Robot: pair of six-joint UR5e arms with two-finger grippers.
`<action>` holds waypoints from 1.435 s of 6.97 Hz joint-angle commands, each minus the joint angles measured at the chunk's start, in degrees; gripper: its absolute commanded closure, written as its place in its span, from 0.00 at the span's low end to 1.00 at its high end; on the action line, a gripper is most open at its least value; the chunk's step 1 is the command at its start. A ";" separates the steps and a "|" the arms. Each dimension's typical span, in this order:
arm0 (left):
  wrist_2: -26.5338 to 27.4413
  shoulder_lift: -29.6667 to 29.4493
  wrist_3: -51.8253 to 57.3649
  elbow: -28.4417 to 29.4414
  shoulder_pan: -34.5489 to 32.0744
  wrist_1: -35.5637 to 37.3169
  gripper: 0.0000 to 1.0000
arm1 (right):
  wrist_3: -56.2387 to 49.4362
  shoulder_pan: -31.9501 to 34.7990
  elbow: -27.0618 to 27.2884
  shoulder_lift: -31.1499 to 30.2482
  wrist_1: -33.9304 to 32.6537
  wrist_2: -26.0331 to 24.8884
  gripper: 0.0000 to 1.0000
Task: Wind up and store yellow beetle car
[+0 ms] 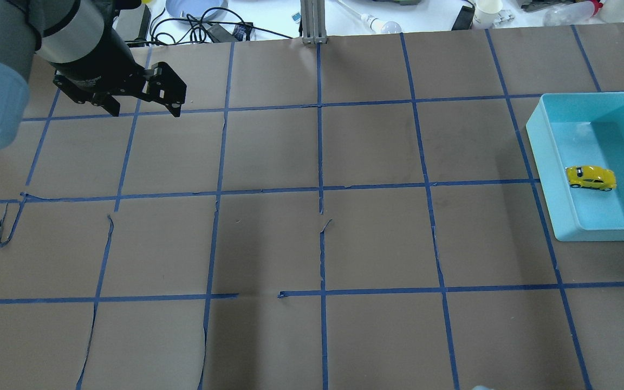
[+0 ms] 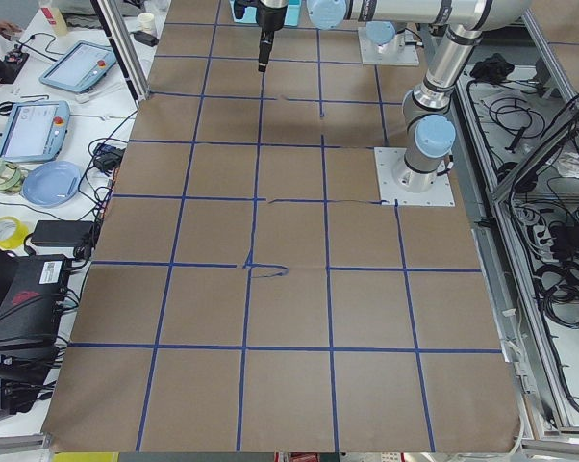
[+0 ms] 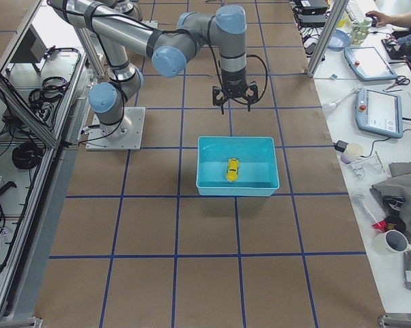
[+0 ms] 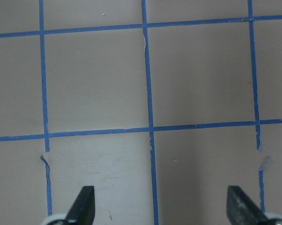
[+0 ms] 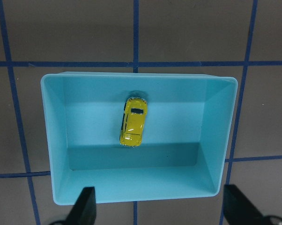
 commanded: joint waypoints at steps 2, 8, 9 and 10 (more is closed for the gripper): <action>-0.07 0.06 0.15 0.07 0.39 0.05 0.00 | 12.31 2.03 -4.73 -0.11 7.37 -1.17 0.04; -0.07 -0.02 0.15 -0.11 0.48 0.67 0.00 | 68.59 28.72 -4.82 0.33 8.27 -0.73 0.00; -0.07 -0.02 0.15 -0.20 0.48 0.67 0.00 | 79.74 31.62 -4.91 0.41 8.18 -0.64 0.00; -0.07 0.06 0.15 -0.20 0.48 0.67 0.00 | 86.47 33.65 -4.99 0.33 8.18 -0.64 0.00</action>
